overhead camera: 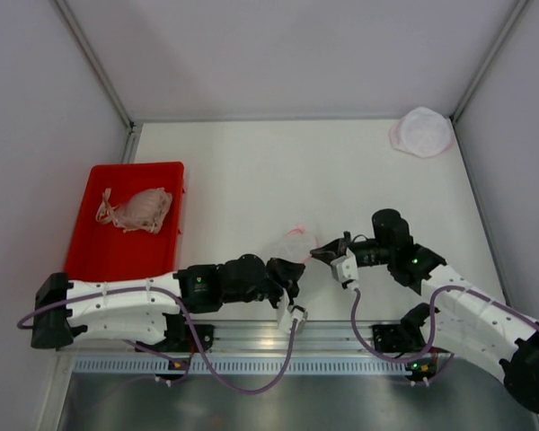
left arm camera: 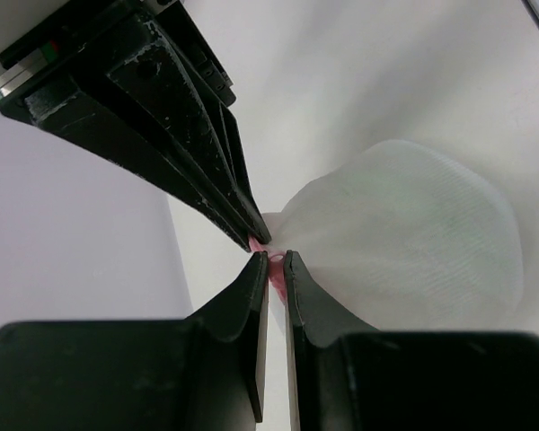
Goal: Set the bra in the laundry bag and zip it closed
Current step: Zip the zipper on the laundry bag.
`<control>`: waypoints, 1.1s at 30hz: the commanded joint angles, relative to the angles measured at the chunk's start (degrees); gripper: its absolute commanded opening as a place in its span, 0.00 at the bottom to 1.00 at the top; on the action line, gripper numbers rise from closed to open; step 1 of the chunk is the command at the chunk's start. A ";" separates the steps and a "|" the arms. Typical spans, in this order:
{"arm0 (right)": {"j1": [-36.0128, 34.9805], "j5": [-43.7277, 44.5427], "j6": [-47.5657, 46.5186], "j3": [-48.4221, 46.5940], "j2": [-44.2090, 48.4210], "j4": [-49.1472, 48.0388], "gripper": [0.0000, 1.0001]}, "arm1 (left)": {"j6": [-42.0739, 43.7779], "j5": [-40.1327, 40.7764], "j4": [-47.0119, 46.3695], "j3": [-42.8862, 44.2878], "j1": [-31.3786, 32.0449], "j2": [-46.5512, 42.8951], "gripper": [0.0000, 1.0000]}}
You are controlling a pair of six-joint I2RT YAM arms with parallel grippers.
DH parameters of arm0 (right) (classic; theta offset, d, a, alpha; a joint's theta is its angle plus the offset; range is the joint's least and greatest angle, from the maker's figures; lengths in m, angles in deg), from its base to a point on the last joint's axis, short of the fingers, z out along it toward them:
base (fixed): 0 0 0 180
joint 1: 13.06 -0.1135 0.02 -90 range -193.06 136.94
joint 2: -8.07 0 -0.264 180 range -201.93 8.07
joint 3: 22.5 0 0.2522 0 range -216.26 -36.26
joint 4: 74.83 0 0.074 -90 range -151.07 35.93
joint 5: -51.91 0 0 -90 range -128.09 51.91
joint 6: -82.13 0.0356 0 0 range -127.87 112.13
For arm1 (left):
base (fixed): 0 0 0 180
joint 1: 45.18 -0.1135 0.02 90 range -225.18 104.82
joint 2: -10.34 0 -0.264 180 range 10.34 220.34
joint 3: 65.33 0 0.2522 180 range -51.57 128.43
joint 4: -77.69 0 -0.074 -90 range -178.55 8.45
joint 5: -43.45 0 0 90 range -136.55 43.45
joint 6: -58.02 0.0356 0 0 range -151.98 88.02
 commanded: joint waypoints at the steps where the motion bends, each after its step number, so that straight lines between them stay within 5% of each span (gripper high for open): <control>1: 3.57 -1.80 -3.61 0.76 0.80 -3.23 0.00 | -1.31 -2.53 0.95 -0.35 0.06 -2.62 0.00; 9: 15.61 -8.32 -15.30 -1.35 -3.50 -0.51 0.00 | -1.32 -3.24 4.48 -2.20 0.15 -5.44 0.00; 13: 16.14 -10.78 -16.54 -4.68 -2.29 7.19 0.64 | -1.05 -2.19 2.91 -0.80 0.07 -2.64 0.00; 20: 12.65 -14.74 -16.46 -8.64 4.93 20.12 0.62 | -0.70 -2.01 -0.79 0.70 -0.29 -0.08 0.00; 33: -2.75 -0.68 8.05 -2.41 5.55 5.21 0.60 | -2.81 0.28 -2.20 3.42 -0.55 2.30 0.00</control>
